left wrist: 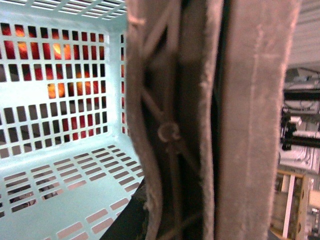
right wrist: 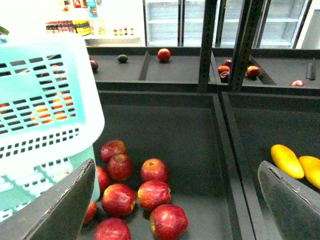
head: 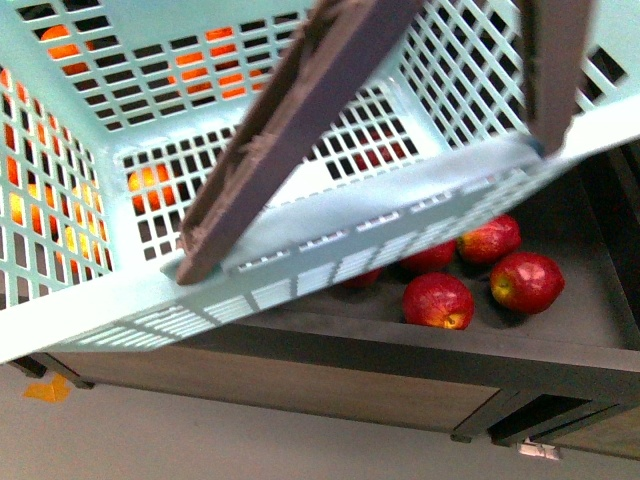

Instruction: Pick mango and avocado into basket

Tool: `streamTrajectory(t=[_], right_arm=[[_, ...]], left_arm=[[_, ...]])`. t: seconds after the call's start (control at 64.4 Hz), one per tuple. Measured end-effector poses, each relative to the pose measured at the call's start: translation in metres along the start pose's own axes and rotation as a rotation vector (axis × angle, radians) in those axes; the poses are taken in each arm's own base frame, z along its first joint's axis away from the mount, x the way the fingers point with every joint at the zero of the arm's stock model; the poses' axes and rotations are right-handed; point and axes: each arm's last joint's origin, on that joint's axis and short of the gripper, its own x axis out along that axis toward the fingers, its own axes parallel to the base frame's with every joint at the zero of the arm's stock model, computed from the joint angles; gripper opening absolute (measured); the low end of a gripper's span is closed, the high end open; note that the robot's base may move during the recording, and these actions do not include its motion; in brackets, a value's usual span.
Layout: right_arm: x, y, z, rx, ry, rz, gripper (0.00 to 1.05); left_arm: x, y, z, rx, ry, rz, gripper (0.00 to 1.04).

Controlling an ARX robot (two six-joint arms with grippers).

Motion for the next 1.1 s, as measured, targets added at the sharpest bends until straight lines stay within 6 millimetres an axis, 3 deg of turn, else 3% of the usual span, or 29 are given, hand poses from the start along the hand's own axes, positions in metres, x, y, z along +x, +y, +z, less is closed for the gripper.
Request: streamTrajectory(t=[0.109,0.295,0.839,0.979,1.103], right_arm=[[0.0,0.0,0.0,0.0,0.0,0.0,0.96],[0.0,0.0,0.0,0.0,0.0,-0.001,0.96],[0.0,0.0,0.0,0.0,0.001,-0.002,0.96],[0.003,-0.005,0.0,0.206,0.387,-0.244,0.96],[0.011,-0.014,0.006,0.327,0.418,-0.315,0.96]], left_arm=[[0.013,-0.014,-0.018,0.047,0.054,-0.013,0.14],[0.019,-0.029,-0.038,0.115,0.094,-0.054,0.14],[0.019,-0.032,-0.04,0.13,0.092,-0.059,0.14],[0.019,-0.032,-0.04,0.129,0.095,-0.063,0.14],[0.019,-0.033,-0.04,0.131,0.099,-0.067,0.14]])
